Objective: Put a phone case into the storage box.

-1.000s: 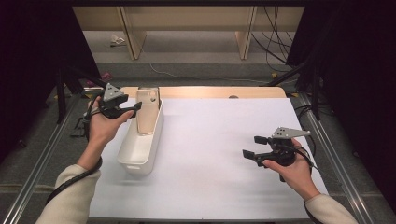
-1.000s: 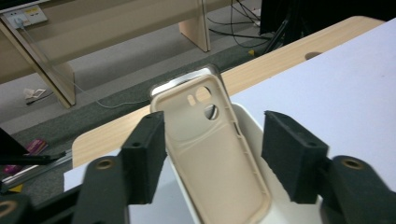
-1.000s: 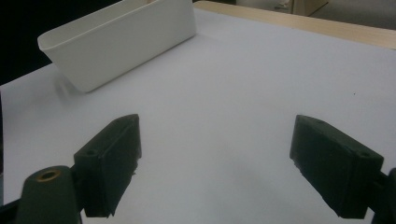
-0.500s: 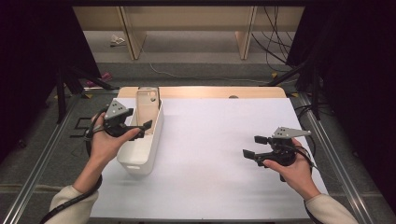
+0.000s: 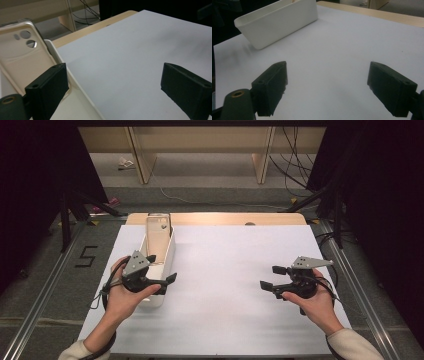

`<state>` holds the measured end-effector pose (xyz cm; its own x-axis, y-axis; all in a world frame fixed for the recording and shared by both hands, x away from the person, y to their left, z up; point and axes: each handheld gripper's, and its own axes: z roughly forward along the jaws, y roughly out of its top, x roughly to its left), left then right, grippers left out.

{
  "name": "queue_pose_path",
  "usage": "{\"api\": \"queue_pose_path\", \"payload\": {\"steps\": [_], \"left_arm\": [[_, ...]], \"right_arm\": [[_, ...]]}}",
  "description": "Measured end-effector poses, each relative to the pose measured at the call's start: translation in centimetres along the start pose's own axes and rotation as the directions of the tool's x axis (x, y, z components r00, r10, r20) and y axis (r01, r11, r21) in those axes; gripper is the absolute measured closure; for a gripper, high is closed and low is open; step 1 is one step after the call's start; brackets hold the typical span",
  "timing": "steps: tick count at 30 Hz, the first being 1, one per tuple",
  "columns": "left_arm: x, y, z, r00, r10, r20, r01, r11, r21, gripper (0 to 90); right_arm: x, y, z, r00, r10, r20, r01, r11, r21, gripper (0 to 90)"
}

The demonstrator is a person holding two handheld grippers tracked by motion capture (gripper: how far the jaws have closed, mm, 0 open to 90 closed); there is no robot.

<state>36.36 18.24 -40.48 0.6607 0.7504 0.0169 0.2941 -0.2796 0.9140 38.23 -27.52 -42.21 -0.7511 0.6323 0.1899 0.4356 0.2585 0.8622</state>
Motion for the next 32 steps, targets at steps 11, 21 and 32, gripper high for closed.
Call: {"api": "queue_pose_path", "payload": {"steps": [11,21,32], "left_arm": [[-1.7,-1.5,-0.2,0.9988,0.044,-0.020,-0.044,0.9989,-0.011,6.5],[-2.2,-1.9,-0.6,0.9973,0.066,-0.031,-0.067,0.9976,-0.016,6.7],[-2.1,-2.1,-0.4,0.9977,0.062,-0.027,-0.062,0.9980,-0.009,6.8]], "right_arm": [[0.2,-0.1,0.1,1.0000,-0.004,-0.004,0.004,1.000,0.008,17.4],[0.4,-0.1,0.0,0.9998,-0.016,-0.010,0.016,1.000,0.009,17.3],[0.4,-0.2,0.0,0.9997,-0.017,-0.018,0.018,1.000,0.014,17.4]]}}
